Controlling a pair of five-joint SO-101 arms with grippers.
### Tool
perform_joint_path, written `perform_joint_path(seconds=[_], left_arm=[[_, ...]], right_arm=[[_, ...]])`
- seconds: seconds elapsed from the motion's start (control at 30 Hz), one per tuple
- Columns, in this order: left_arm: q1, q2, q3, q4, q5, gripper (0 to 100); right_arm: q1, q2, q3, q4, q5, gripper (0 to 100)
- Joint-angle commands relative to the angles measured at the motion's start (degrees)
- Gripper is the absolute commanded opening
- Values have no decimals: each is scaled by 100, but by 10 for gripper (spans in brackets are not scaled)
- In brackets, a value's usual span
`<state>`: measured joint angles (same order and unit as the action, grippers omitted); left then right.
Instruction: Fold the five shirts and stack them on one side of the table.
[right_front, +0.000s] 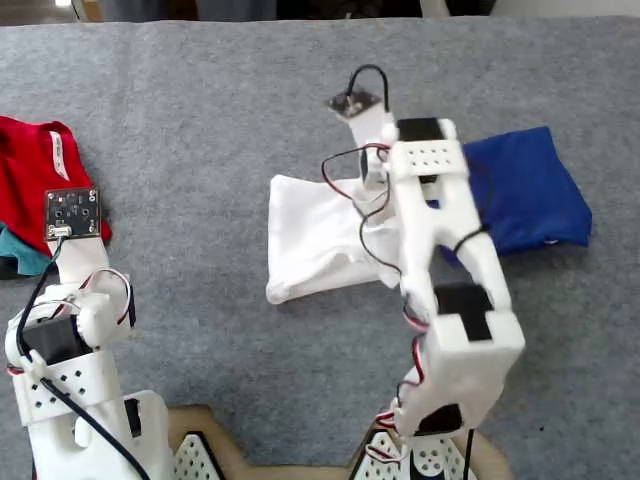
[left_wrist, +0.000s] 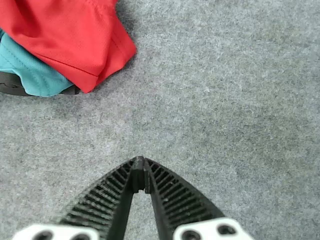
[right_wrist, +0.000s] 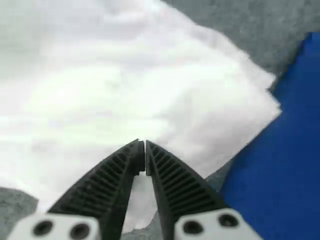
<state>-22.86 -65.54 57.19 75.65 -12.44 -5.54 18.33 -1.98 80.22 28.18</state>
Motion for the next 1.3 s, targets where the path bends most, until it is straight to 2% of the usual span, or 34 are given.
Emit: perform_joint_path(seconds=[0.0, 0.13, 0.37, 0.5, 0.6, 0.77, 0.93, 1.03, 1.13, 1.27], left_arm=[[-57, -35, -22, -18, -53, 30], [-57, -35, -31, 9, -53, 30], [-31, -35, -22, -9, -53, 30], [4, -26, -57, -26, -53, 30], [101, -26, -66, -176, -53, 30], [971, -26, -347, -360, -9, 30], [2422, 176, -1385, -905, 492, 29], [3081, 1108, -2132, -1380, 844, 29], [3512, 2673, -3222, -1600, 1292, 28], [3899, 4791, -5253, -1345, 1442, 28]], right_arm=[[-26, 163, -145, 448, 62, 13], [501, -84, 251, 360, 352, 13], [1574, -233, 1130, -633, 1327, 13], [1618, -444, 971, -862, 1363, 13], [1327, -919, 444, -774, 1363, 14], [791, -1666, -505, -308, 1275, 14], [1433, -2176, -927, 413, 967, 14], [1732, -2457, -884, 580, 967, 14], [1855, -2721, -734, 615, 976, 14], [1609, -3037, -277, 695, 976, 14]])
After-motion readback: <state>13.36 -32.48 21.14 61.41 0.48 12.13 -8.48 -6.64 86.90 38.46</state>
